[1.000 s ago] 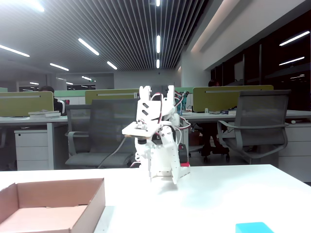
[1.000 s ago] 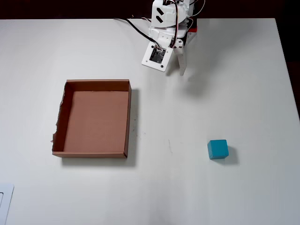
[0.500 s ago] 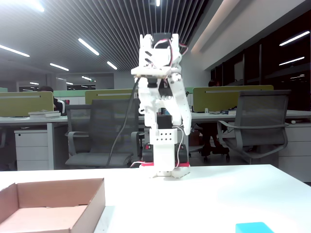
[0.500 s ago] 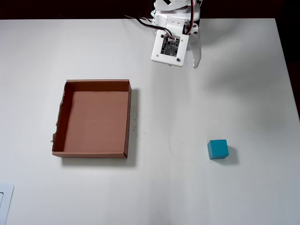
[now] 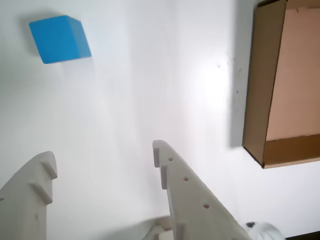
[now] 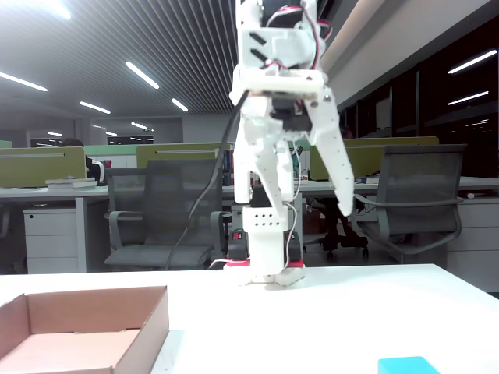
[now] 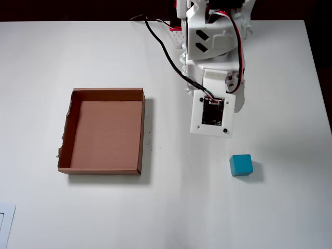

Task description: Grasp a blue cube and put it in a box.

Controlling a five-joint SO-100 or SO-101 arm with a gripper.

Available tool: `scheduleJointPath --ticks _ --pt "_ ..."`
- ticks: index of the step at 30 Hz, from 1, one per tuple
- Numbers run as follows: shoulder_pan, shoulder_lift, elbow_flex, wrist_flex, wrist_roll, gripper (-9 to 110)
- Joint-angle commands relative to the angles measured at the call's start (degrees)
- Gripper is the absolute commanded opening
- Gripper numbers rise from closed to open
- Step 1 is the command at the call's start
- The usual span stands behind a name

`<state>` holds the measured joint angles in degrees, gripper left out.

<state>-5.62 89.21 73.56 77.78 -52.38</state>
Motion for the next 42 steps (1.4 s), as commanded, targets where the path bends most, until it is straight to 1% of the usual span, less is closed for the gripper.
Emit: scheduleJointPath --ticks 1,8,14,22,26,34,42 --pt "-0.9 -5.8 -8.7 1.1 -0.9 27" --pt "-3.6 -17.4 -17.9 2.0 -0.3 30" --pt "-5.8 -27.0 -27.4 2.0 0.8 37" --pt "-7.4 -36.5 -35.6 2.5 2.1 35" --pt "-7.7 -38.7 -36.3 2.5 2.4 33" --pt "-8.3 -43.4 -39.0 1.9 3.5 33" --pt "-9.0 -47.5 -42.1 -1.3 4.6 32"
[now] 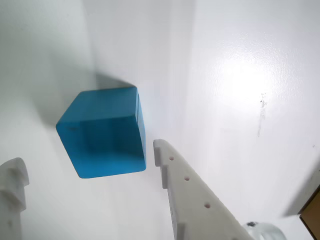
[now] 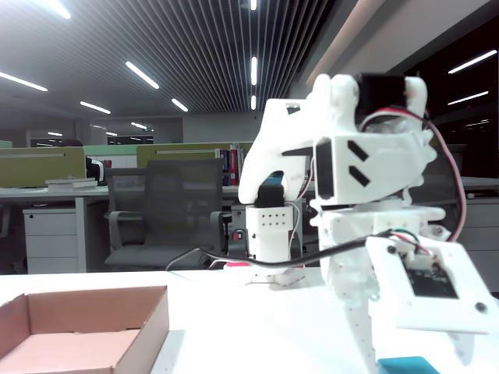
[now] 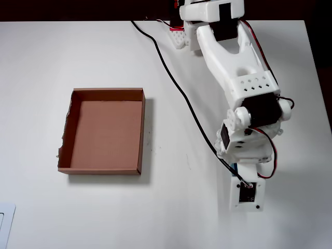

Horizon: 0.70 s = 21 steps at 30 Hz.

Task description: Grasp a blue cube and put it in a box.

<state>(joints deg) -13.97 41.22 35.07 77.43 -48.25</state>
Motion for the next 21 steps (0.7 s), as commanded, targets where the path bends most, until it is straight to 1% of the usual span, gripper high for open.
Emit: scheduleJointPath --ticks 1,21 --pt "-0.7 0.0 -4.0 -1.0 0.5 32" --pt "-1.4 -2.4 -4.2 -3.5 1.8 23"
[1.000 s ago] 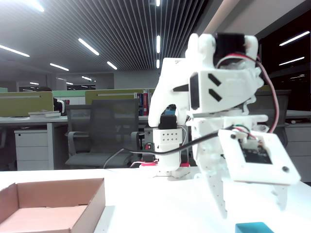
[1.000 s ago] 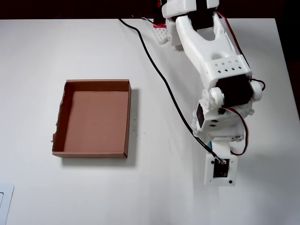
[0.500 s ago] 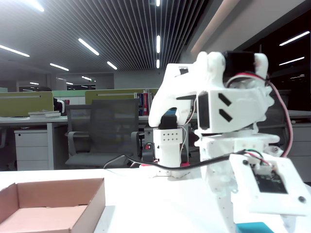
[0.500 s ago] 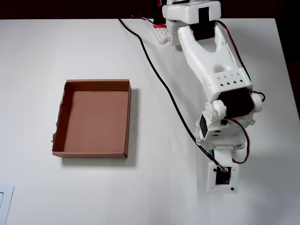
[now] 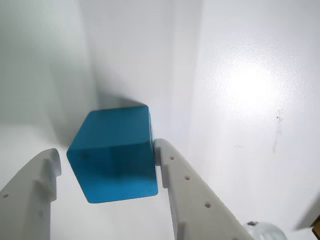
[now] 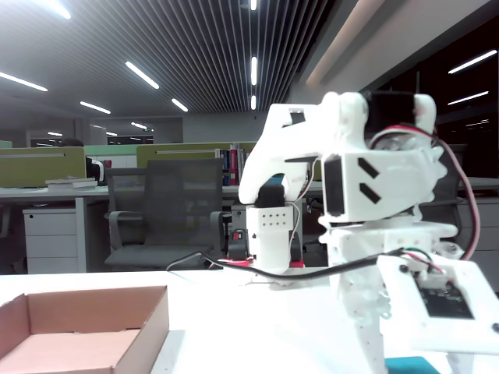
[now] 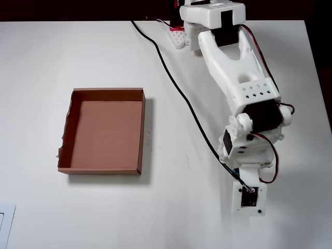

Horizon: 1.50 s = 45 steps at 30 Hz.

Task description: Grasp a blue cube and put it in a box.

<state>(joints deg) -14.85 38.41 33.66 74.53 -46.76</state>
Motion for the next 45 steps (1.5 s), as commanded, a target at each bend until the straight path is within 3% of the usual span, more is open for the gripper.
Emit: scheduleJointPath --ticks 1,21,45 --pt "-0.6 0.4 -2.8 -0.7 0.4 23" --pt "-1.1 -0.2 -2.8 -1.1 2.4 14" --pt "1.6 7.0 -1.5 1.1 5.5 14"
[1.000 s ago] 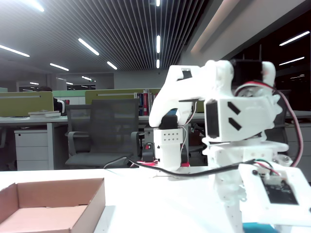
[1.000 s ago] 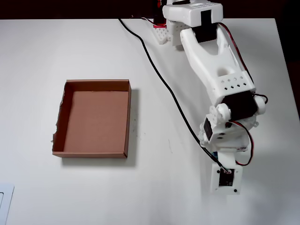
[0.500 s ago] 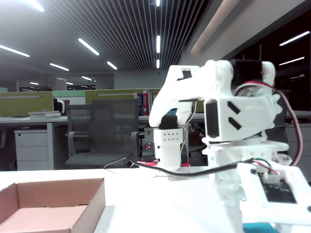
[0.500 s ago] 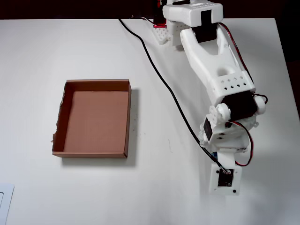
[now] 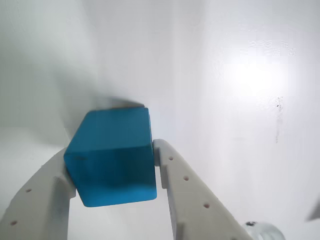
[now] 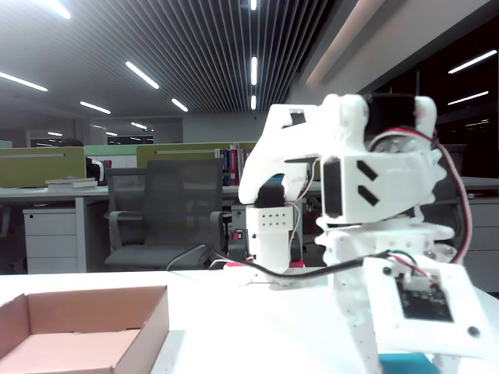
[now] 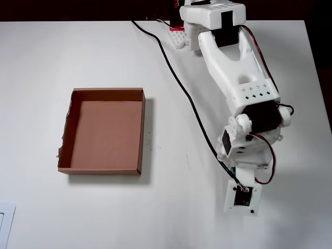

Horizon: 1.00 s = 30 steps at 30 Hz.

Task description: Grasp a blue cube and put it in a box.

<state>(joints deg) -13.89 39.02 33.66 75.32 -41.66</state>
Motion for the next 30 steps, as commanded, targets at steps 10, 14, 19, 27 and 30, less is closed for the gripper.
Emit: scheduleJointPath --ticks 10,14,19,27,30 --pt "4.5 13.2 1.2 1.5 1.6 14" --pt "7.2 17.2 3.9 2.0 2.2 14" --pt "11.9 23.2 8.5 2.5 2.3 14" --pt "21.7 30.1 11.6 6.5 2.3 14" --pt "26.2 30.8 11.6 8.3 2.3 14"
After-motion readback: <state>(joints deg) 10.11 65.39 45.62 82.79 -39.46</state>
